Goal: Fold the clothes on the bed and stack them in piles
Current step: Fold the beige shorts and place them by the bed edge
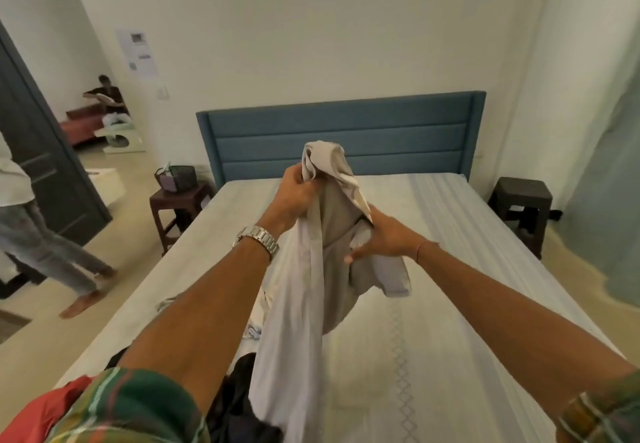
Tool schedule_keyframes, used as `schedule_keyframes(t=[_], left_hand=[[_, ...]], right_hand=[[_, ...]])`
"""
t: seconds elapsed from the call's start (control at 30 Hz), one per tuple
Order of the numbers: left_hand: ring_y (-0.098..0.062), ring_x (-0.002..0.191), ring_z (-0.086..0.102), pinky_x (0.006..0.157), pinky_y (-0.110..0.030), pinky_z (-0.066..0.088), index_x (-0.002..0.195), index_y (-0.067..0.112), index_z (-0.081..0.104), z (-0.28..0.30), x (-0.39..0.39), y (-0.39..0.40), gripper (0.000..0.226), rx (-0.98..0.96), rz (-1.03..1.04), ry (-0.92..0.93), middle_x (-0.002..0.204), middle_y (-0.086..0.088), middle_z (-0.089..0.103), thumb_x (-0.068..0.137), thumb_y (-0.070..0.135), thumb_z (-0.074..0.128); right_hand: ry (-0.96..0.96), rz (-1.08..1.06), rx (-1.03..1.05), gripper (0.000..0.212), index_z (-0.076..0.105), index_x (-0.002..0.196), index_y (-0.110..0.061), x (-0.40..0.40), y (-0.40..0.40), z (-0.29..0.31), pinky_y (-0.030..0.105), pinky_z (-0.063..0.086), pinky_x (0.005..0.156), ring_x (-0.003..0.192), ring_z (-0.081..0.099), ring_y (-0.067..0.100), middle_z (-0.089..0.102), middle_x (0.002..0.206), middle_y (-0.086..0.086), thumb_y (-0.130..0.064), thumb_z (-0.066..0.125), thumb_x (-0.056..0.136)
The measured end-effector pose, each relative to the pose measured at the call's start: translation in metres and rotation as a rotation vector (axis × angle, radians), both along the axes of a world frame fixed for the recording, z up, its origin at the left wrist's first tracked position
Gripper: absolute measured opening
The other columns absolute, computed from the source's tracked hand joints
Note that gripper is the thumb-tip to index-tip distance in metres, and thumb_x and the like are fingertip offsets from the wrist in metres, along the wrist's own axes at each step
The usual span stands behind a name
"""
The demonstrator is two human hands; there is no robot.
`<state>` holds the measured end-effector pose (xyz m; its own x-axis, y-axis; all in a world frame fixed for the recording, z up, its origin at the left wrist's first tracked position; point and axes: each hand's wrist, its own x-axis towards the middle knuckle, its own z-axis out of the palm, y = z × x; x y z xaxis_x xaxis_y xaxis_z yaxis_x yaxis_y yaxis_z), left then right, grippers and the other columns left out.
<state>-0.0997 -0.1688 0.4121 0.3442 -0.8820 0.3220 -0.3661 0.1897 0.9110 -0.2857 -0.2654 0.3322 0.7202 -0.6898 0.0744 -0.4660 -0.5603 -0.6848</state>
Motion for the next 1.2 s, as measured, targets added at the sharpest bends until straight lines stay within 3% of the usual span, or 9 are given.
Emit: schedule_keyframes(t=[0.1, 0.27, 0.33, 0.43, 0.53, 0.7, 0.87, 1.0, 1.2], left_hand=[[-0.019, 0.095, 0.068, 0.086, -0.039, 0.057, 0.108, 0.009, 0.073, 0.024, -0.012, 0.002, 0.023, 0.027, -0.185, 0.036, 0.105, -0.009, 0.074, 0.105, 0.01, 0.05], [-0.01, 0.083, 0.07, 0.073, -0.026, 0.058, 0.101, 0.017, 0.071, 0.046, -0.024, 0.001, 0.028, -0.01, -0.22, 0.239, 0.087, 0.005, 0.077, 0.108, 0.017, 0.044], [-0.013, 0.086, 0.071, 0.076, -0.029, 0.06, 0.102, 0.018, 0.072, 0.058, -0.024, 0.0, 0.027, -0.048, -0.223, 0.294, 0.092, 0.002, 0.077, 0.108, 0.02, 0.046], [-0.02, 0.096, 0.071, 0.081, -0.034, 0.059, 0.115, 0.011, 0.071, 0.08, -0.025, -0.007, 0.028, -0.101, -0.253, 0.284, 0.105, -0.007, 0.075, 0.108, 0.021, 0.046], [-0.026, 0.1, 0.07, 0.084, -0.039, 0.059, 0.123, 0.001, 0.067, 0.1, -0.027, -0.012, 0.031, -0.122, -0.216, 0.31, 0.108, -0.013, 0.074, 0.106, 0.023, 0.051], [-0.026, 0.1, 0.07, 0.085, -0.042, 0.06, 0.112, 0.01, 0.071, 0.127, -0.027, -0.018, 0.022, -0.193, -0.105, 0.275, 0.104, -0.009, 0.075, 0.1, 0.026, 0.063], [-0.016, 0.09, 0.073, 0.071, -0.029, 0.061, 0.111, 0.011, 0.07, 0.146, -0.03, -0.019, 0.039, -0.249, -0.045, 0.208, 0.103, -0.003, 0.076, 0.083, 0.036, 0.082], [-0.008, 0.078, 0.07, 0.064, -0.02, 0.057, 0.094, 0.018, 0.071, 0.162, -0.033, -0.022, 0.024, -0.288, 0.016, 0.24, 0.092, 0.004, 0.074, 0.081, 0.032, 0.084], [-0.023, 0.093, 0.071, 0.081, -0.035, 0.062, 0.095, 0.017, 0.07, 0.179, -0.043, -0.031, 0.019, -0.296, -0.009, 0.256, 0.101, -0.004, 0.075, 0.084, 0.026, 0.082]], right_hand=[[-0.058, -0.1, 0.0, 0.104, 0.026, 0.155, -0.032, -0.012, -0.005, -0.015, 0.033, 0.044, 0.102, 0.132, 0.05, 0.024, 0.047, 0.15, -0.004, -0.054, 0.086, 0.073], [-0.132, -0.119, -0.025, 0.112, 0.019, 0.159, -0.032, -0.037, -0.018, 0.004, 0.045, 0.045, 0.111, 0.135, 0.045, 0.023, 0.041, 0.156, -0.003, -0.037, 0.091, 0.073], [-0.147, -0.117, -0.061, 0.084, 0.036, 0.152, -0.031, -0.042, -0.018, 0.01, 0.043, 0.044, 0.11, 0.133, 0.05, 0.025, 0.05, 0.151, 0.0, -0.032, 0.084, 0.083], [-0.278, -0.121, -0.08, 0.028, 0.062, 0.126, -0.022, -0.045, -0.024, 0.026, 0.045, 0.052, 0.104, 0.115, 0.061, 0.022, 0.066, 0.124, 0.0, -0.022, 0.066, 0.099], [-0.381, -0.115, -0.04, 0.009, 0.058, 0.111, -0.012, -0.051, -0.031, 0.048, 0.033, 0.052, 0.085, 0.097, 0.061, 0.018, 0.065, 0.105, 0.007, -0.016, 0.058, 0.103], [-0.452, -0.259, -0.145, 0.007, 0.043, 0.102, -0.014, -0.059, -0.032, 0.094, 0.028, 0.041, 0.072, 0.079, 0.047, 0.011, 0.05, 0.091, -0.001, -0.014, 0.05, 0.105], [-0.487, -0.363, -0.382, 0.015, 0.059, 0.103, -0.013, -0.081, -0.033, 0.149, 0.037, 0.049, 0.082, 0.087, 0.059, 0.013, 0.064, 0.096, -0.006, -0.021, 0.065, 0.093], [-0.361, -0.356, -0.664, 0.025, 0.073, 0.106, -0.02, -0.109, -0.028, 0.201, 0.045, 0.053, 0.09, 0.102, 0.068, 0.028, 0.074, 0.108, 0.002, -0.033, 0.068, 0.085], [-0.116, -0.499, -0.921, 0.042, 0.07, 0.108, -0.032, -0.167, -0.034, 0.264, 0.039, 0.049, 0.08, 0.104, 0.066, 0.031, 0.074, 0.108, 0.001, -0.062, 0.074, 0.08]])
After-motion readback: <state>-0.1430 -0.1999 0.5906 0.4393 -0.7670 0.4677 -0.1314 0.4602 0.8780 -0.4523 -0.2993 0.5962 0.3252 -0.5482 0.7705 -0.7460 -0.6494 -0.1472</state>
